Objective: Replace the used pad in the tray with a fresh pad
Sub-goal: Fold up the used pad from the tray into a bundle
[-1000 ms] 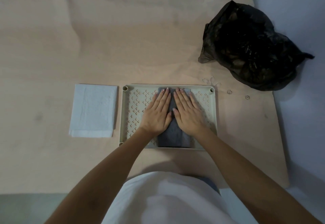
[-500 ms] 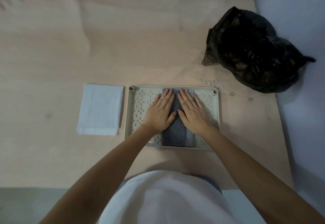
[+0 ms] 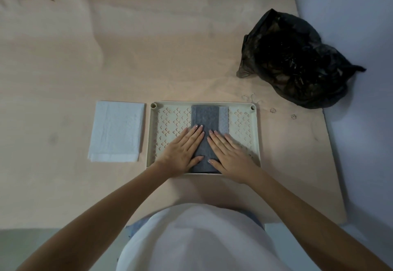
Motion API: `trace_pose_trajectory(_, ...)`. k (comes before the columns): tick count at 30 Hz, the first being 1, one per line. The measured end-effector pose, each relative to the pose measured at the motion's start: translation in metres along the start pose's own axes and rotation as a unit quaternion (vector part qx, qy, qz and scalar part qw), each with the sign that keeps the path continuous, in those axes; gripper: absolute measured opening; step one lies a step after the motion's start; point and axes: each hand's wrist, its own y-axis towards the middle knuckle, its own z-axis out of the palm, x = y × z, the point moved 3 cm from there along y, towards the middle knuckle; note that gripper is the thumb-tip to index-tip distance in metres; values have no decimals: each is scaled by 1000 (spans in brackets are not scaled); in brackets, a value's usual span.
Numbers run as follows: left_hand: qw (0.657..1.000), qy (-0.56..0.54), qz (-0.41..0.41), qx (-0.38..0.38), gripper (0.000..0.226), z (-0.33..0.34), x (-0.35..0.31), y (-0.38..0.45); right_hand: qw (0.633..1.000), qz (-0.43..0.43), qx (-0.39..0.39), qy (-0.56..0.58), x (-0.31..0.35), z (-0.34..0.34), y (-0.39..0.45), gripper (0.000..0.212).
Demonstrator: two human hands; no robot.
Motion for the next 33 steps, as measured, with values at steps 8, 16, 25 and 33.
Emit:
trace_pose_trajectory(8, 1000, 25, 4, 17, 73, 0, 6, 0, 999, -16, 26, 10, -10, 4, 5, 76)
trace_pose_trajectory(16, 993, 118, 4, 20, 76, -5, 5, -1, 999, -52, 17, 3, -10, 3, 8, 77)
trace_pose_trajectory(25, 997, 73, 18, 13, 88, -10, 27, -17, 998, -50, 38, 25, 11, -4, 18, 81)
trace_pose_trajectory(33, 997, 51, 6, 51, 90, -2, 26, -18, 997, -59, 48, 31, 10, -1, 20, 84)
